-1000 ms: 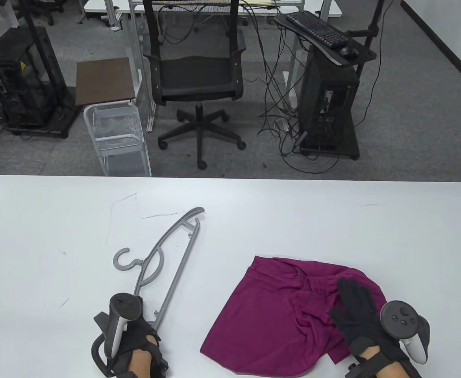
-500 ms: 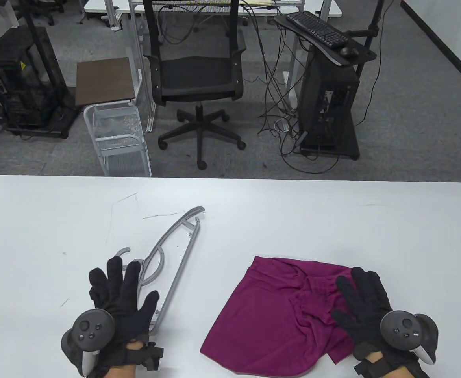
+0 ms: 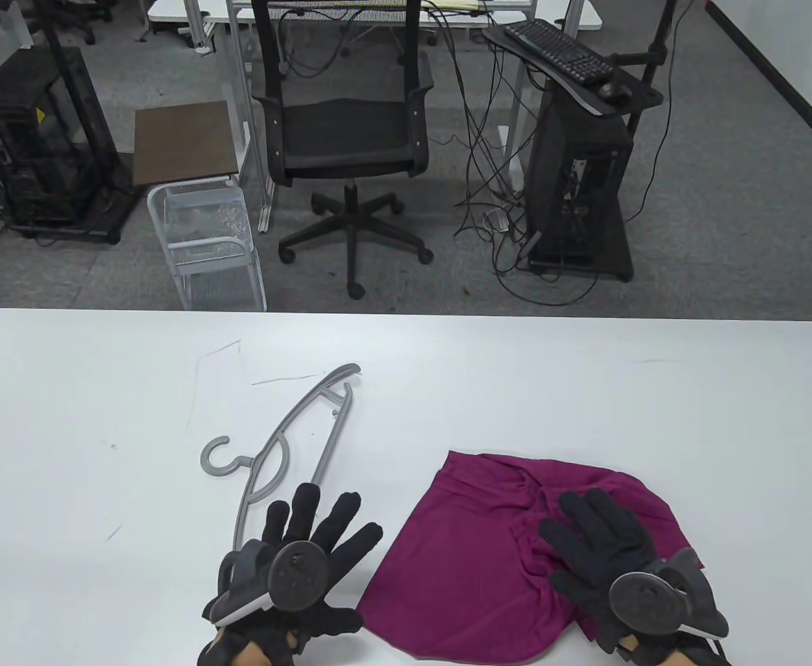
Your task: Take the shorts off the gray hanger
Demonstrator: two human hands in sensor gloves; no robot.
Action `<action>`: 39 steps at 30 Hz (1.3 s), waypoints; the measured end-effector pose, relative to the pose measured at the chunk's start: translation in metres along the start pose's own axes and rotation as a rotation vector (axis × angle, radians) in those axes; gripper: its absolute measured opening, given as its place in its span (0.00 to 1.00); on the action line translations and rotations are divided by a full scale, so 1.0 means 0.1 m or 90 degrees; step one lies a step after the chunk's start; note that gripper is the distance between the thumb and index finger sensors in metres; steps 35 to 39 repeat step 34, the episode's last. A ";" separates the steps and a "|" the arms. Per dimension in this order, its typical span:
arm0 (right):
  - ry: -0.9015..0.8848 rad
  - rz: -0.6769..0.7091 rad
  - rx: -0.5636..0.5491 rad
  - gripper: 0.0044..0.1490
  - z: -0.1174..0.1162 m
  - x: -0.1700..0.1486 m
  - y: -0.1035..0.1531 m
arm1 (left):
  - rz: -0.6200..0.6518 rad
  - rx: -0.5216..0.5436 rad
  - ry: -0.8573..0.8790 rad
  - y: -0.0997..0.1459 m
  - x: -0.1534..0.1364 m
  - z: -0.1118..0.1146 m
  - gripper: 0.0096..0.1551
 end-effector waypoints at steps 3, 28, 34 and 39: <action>-0.013 -0.006 -0.006 0.42 0.03 -0.03 0.02 | 0.003 0.002 0.007 0.00 0.00 0.00 0.64; -0.129 -0.035 0.013 0.41 0.05 -0.20 0.03 | -0.036 0.016 0.073 -0.01 -0.20 -0.08 0.62; -0.153 -0.031 0.013 0.41 0.07 -0.21 0.03 | -0.054 0.010 0.101 -0.01 -0.26 -0.08 0.61; -0.153 -0.031 0.013 0.41 0.07 -0.21 0.03 | -0.054 0.010 0.101 -0.01 -0.26 -0.08 0.61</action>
Point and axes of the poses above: the tracker on the back of each hand, its own x axis roughly to the thumb side, its own y axis roughly from the fingertips to the wrist, z = x × y, the point moved 4 cm from there along -y, roughly from the wrist to the fingertips, and after that the axes turned 13 degrees about -z, right-handed, at the moved point
